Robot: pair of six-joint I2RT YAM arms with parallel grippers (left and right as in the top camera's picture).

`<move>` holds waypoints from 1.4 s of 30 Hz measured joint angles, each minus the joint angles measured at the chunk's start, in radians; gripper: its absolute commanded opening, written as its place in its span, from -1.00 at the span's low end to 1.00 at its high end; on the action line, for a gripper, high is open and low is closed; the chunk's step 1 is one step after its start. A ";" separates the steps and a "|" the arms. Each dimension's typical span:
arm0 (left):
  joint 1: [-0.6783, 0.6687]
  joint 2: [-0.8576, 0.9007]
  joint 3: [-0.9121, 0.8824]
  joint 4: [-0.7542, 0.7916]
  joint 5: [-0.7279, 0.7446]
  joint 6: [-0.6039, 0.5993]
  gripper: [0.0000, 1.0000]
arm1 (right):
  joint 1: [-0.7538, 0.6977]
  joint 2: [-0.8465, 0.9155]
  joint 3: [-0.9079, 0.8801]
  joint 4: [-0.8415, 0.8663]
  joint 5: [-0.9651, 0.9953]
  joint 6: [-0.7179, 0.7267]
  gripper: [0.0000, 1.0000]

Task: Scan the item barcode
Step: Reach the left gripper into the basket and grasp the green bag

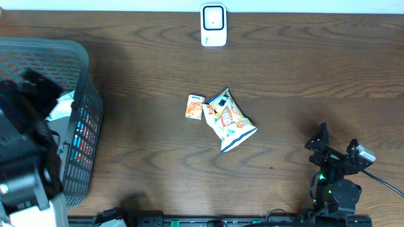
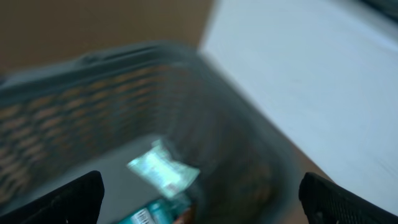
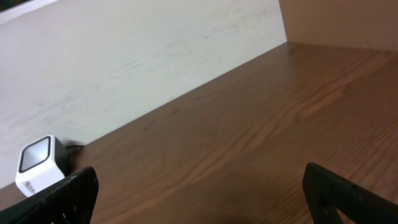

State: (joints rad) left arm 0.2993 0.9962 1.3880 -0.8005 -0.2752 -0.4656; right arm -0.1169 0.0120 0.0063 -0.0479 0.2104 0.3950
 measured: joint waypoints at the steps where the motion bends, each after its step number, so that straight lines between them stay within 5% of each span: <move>1: 0.047 0.024 0.000 -0.007 0.024 -0.027 1.00 | 0.000 0.000 0.000 0.000 0.000 0.000 0.99; 7: 0.200 0.290 0.000 -0.012 0.154 -0.123 1.00 | 0.000 0.000 0.000 0.000 0.000 0.000 0.99; 18: 0.204 0.689 -0.002 0.001 0.229 -0.185 0.99 | 0.000 0.000 0.000 0.000 0.000 0.000 0.99; 33: 0.204 0.965 -0.005 0.130 0.288 -0.202 0.96 | 0.000 0.000 0.000 0.000 0.000 0.000 0.99; 37: 0.204 0.976 -0.013 0.139 0.285 -0.205 -0.09 | 0.000 0.000 0.000 0.000 0.000 0.000 0.98; 42: 0.205 0.977 -0.015 0.143 0.277 -0.199 -0.63 | 0.000 0.000 0.000 0.000 0.000 0.000 0.99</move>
State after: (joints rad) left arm 0.5041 1.9736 1.3731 -0.6579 0.0021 -0.6647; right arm -0.1169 0.0120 0.0063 -0.0475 0.2104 0.3950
